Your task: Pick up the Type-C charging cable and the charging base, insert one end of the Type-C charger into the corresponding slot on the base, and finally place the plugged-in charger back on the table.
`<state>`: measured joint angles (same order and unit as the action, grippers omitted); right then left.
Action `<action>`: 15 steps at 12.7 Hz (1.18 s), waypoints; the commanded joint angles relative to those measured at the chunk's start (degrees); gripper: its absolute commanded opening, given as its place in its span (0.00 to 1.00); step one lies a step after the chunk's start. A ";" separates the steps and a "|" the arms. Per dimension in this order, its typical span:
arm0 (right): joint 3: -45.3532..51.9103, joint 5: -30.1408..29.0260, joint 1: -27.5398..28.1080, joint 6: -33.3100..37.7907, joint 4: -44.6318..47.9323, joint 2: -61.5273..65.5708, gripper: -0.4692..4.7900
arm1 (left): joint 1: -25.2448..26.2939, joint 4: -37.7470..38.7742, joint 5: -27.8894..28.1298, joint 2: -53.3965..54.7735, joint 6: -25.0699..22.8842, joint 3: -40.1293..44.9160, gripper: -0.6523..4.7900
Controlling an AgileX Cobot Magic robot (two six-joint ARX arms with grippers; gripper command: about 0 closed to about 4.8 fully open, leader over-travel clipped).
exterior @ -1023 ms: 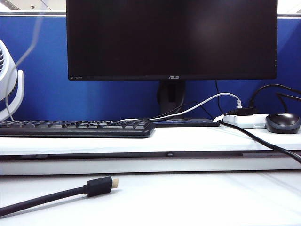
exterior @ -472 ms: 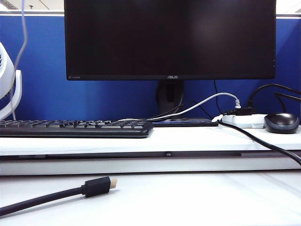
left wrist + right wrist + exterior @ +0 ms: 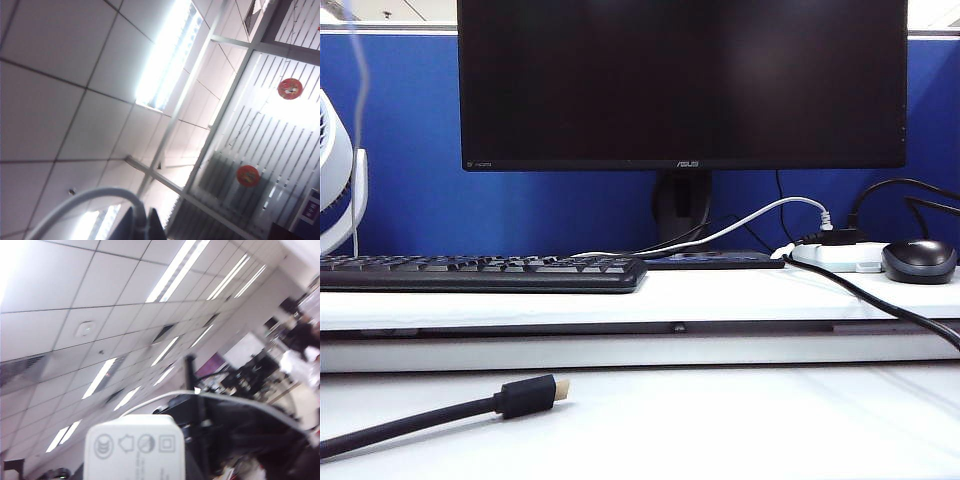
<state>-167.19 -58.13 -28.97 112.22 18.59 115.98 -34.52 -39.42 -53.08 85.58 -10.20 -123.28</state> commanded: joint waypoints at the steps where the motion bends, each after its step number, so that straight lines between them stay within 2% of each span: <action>1: -0.17 0.46 -1.92 7.26 0.61 -0.39 0.08 | 0.04 1.20 -2.29 1.14 2.12 -0.13 0.11; 6: -0.17 0.11 -5.46 8.22 1.60 -0.20 0.08 | 0.04 -0.15 -0.72 1.84 0.48 -0.13 0.11; 9: -0.17 2.73 -5.46 9.29 5.64 -0.20 0.08 | 0.04 -0.13 1.84 1.92 -0.35 -0.13 0.11; 15: -0.17 4.26 -5.49 7.56 5.57 1.25 0.08 | 0.04 -0.07 2.93 2.05 -0.28 -0.13 0.11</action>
<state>-167.17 -55.00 -34.35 120.01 23.31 117.67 -34.50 -39.44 -50.74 87.66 -10.63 -123.28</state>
